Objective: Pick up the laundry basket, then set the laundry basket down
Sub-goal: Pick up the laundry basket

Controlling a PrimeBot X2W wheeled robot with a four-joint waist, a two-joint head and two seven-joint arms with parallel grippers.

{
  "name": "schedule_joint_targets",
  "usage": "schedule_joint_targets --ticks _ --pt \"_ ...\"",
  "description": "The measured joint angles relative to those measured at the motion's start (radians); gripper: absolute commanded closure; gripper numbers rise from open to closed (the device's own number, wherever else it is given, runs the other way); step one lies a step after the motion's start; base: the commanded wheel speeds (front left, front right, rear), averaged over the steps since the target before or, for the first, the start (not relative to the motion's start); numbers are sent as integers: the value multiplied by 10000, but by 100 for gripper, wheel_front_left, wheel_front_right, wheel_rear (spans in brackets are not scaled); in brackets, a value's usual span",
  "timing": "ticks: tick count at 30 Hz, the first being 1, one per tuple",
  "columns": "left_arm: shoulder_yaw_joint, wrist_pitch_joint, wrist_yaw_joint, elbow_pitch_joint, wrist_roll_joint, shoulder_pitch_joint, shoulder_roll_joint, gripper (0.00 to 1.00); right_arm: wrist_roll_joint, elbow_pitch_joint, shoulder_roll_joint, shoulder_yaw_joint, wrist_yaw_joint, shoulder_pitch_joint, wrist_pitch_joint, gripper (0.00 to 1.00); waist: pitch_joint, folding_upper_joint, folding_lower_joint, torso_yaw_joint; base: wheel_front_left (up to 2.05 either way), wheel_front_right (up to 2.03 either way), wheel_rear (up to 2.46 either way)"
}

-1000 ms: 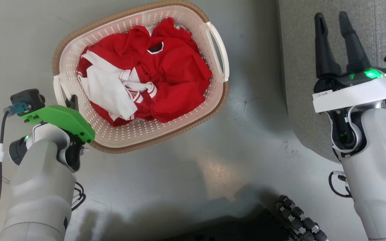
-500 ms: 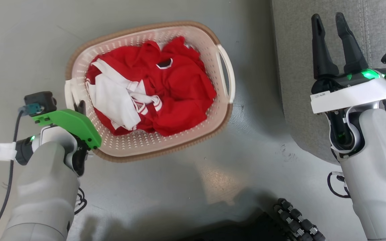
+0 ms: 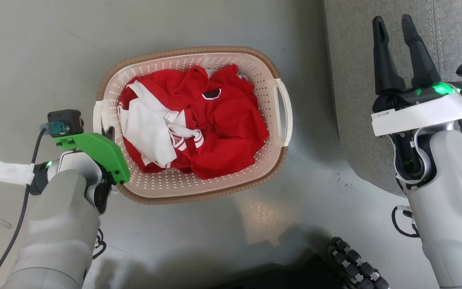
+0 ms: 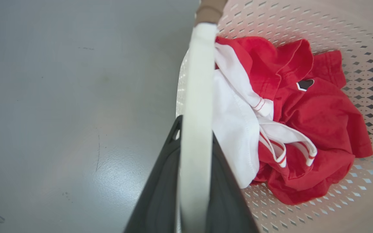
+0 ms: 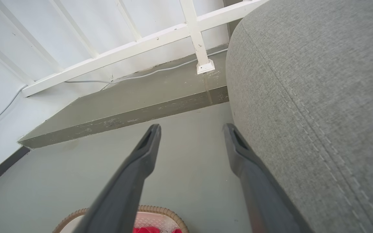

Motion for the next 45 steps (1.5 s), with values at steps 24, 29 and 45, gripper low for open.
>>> schedule_joint_targets --ticks 24,29,45 --pt "17 23 -59 77 -1225 32 2 0 -12 63 0 29 0 1 0 0 -229 0 0 121 0 0 0" --pt "17 -372 -59 17 -1465 286 6 0 -23 192 44 128 0 2 0 0 -584 0 0 149 0 0 0" --pt "-859 -1866 -59 -1277 -1586 1105 4 0 92 552 176 136 0 420 2 0 -2353 0 0 302 0 0 0"
